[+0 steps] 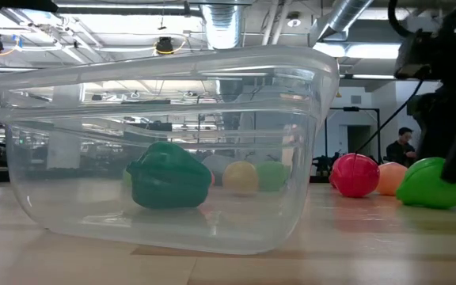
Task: Pick and placing Produce into tupperware
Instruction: Put the avocado into the transparent bin, then put the cabbage into the transparent bin
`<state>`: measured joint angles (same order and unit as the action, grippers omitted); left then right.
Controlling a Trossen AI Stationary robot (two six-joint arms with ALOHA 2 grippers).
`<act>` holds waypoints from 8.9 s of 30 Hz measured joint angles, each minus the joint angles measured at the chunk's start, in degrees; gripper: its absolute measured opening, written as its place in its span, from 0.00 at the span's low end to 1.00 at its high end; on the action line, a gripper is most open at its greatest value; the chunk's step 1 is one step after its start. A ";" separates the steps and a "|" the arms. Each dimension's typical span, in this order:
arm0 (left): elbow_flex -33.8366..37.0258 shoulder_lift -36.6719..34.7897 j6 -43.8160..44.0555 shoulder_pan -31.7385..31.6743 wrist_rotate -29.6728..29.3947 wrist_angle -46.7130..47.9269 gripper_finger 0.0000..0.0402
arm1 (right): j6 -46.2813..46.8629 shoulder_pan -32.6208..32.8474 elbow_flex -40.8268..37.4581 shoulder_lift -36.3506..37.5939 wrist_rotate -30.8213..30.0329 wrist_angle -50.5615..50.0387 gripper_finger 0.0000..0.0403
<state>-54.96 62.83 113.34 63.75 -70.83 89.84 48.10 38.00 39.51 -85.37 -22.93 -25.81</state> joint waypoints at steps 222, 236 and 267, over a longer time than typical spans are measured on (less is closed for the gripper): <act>-0.01 -0.24 -50.22 -13.10 8.79 -18.41 0.67 | -30.61 -12.72 32.52 -9.92 -1.04 25.17 0.76; 24.65 -7.59 -63.79 -18.23 18.42 -56.78 0.67 | -31.64 -10.47 32.52 -1.53 -5.58 29.74 0.76; 35.34 -1.54 -104.21 -56.48 55.85 -91.31 0.70 | -48.59 8.15 32.50 7.88 -44.67 36.87 0.76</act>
<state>-19.62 61.29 9.12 7.27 -14.98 -1.46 -0.49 46.16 72.01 -77.49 -67.60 11.06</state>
